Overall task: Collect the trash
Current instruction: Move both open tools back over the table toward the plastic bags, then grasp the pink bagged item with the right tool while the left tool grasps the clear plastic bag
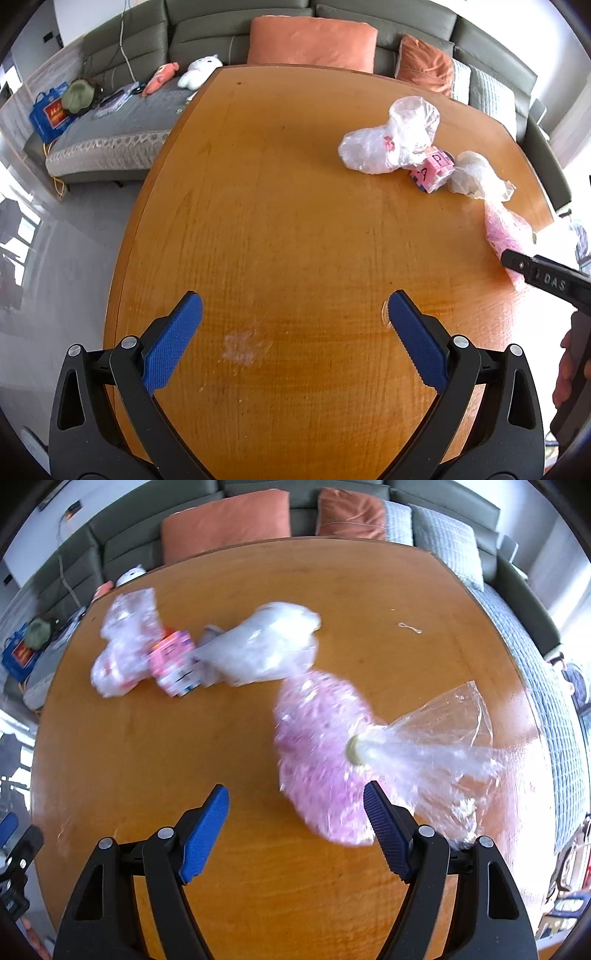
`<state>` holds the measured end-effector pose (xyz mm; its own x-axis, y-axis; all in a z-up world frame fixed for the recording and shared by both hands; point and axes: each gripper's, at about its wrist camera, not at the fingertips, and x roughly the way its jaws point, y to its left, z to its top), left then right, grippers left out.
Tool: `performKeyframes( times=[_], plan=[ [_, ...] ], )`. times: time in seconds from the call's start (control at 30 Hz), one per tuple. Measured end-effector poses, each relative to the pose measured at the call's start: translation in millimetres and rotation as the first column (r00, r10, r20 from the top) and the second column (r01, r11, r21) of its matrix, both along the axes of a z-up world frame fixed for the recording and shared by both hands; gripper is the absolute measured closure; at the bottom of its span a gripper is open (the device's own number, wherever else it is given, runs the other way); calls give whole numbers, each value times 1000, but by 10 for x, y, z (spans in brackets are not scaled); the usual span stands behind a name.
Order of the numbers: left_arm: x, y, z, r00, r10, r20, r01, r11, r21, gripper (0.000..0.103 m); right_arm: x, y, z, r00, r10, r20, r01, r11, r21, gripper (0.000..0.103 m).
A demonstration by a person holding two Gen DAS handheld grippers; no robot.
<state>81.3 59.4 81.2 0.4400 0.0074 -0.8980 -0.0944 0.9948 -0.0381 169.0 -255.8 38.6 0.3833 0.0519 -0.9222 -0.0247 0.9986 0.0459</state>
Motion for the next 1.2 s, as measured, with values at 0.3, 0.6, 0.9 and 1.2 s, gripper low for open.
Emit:
performKeyframes(
  times=[0.3,0.6,0.9,1.2],
  plan=[
    [167,-55,-14,1000,-11,-14,11,1000,1,6,277,-127,-67,1000,-12,15,13,999,-48,35],
    [542,-203,-5,998,-70,1,70,997,14,6,516,-335,16,998,-3,70,-4,994,109,91],
    [1155,-531,-61,957,-290,32,288,956,57,6,535,-307,56,998,-15,58,6,989,148,92],
    [1571,-634,-302,932,-363,6,362,930,67,6,532,-268,41,998,-4,70,-6,991,134,92]
  ],
)
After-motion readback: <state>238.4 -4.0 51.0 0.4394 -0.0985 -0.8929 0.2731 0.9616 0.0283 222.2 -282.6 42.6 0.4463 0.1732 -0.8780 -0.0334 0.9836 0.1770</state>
